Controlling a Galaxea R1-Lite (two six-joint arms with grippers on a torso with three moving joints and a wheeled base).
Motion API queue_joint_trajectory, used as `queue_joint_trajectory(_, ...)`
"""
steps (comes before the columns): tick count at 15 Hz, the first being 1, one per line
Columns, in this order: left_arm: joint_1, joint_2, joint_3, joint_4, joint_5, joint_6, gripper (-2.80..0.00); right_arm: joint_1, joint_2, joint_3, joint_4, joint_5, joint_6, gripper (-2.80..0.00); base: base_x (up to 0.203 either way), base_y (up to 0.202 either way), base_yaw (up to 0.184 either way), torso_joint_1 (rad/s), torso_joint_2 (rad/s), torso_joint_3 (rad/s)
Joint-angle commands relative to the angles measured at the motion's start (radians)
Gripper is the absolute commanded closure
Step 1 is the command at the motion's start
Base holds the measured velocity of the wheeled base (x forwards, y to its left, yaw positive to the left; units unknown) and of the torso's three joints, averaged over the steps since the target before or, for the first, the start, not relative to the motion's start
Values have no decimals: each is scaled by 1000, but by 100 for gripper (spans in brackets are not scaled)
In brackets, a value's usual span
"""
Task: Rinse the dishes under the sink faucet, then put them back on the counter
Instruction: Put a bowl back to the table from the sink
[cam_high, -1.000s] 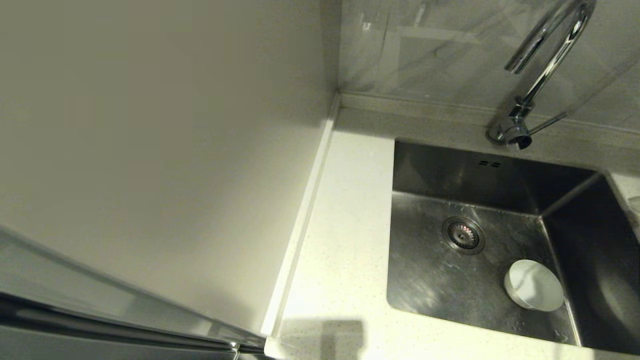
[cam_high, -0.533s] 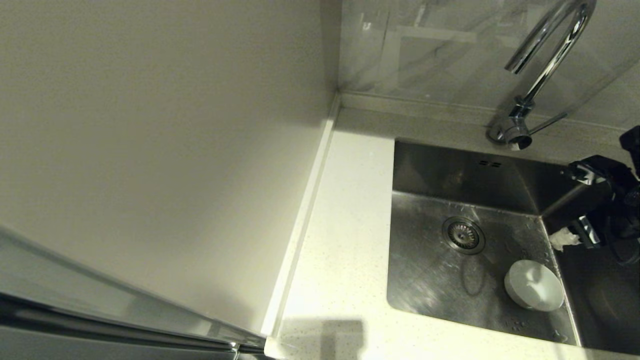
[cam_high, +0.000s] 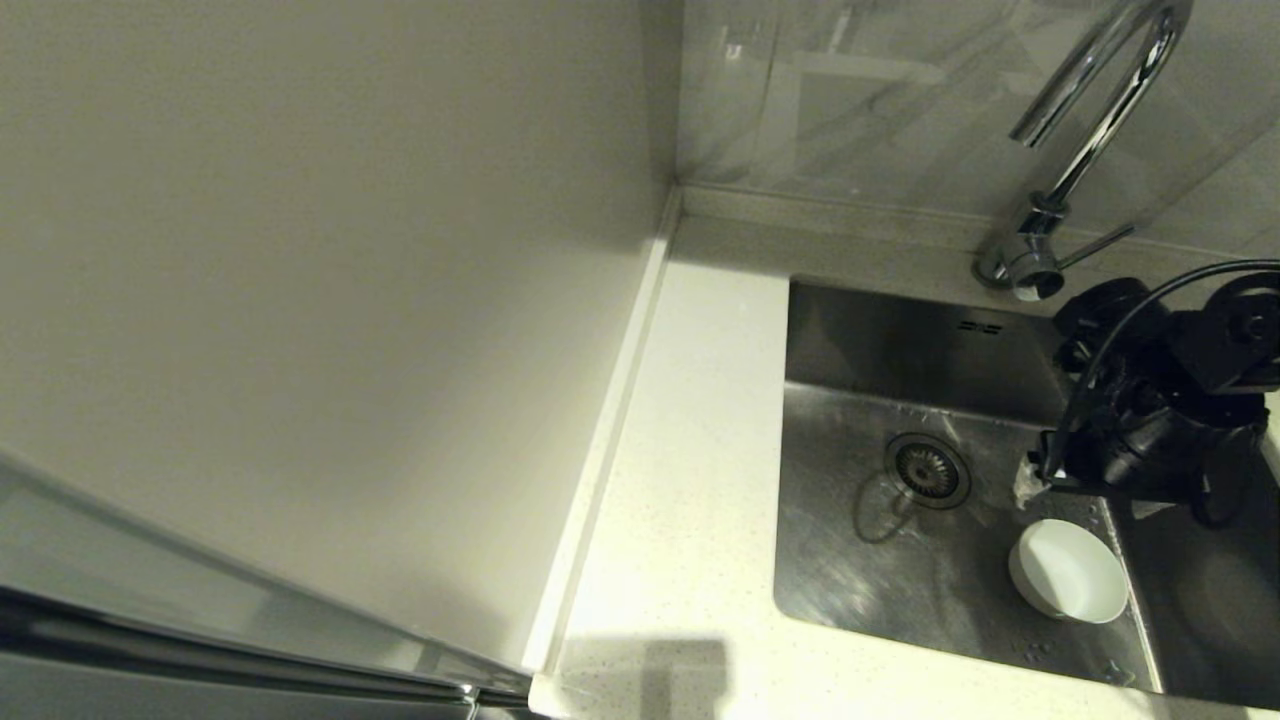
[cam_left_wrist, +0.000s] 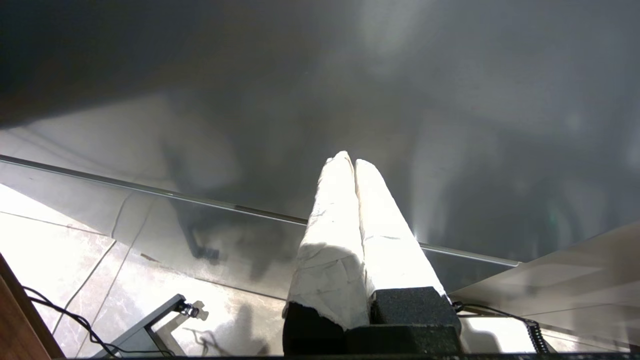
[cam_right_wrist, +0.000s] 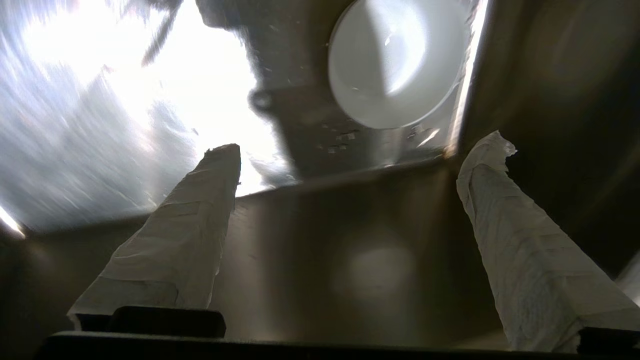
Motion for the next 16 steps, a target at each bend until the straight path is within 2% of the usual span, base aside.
queue_joint_trajectory(1, -1, -3, 0, -1, 0, 0, 0, -6, 112, -64, 27, -2, 80, -280, 0, 0, 0, 0, 0, 0)
queue_joint_trajectory(8, 0, -3, 0, -1, 0, 0, 0, -49, 305, -97, 42, -8, 180, -280, 0, 0, 0, 0, 0, 0)
queue_joint_trajectory(11, 0, -3, 0, -1, 0, 0, 0, -53, 352, -102, 36, -9, 178, -280, 0, 0, 0, 0, 0, 0)
queue_joint_trajectory(16, 0, -3, 0, -1, 0, 0, 0, -56, 457, -262, 36, -3, 161, -280, 0, 0, 0, 0, 0, 0)
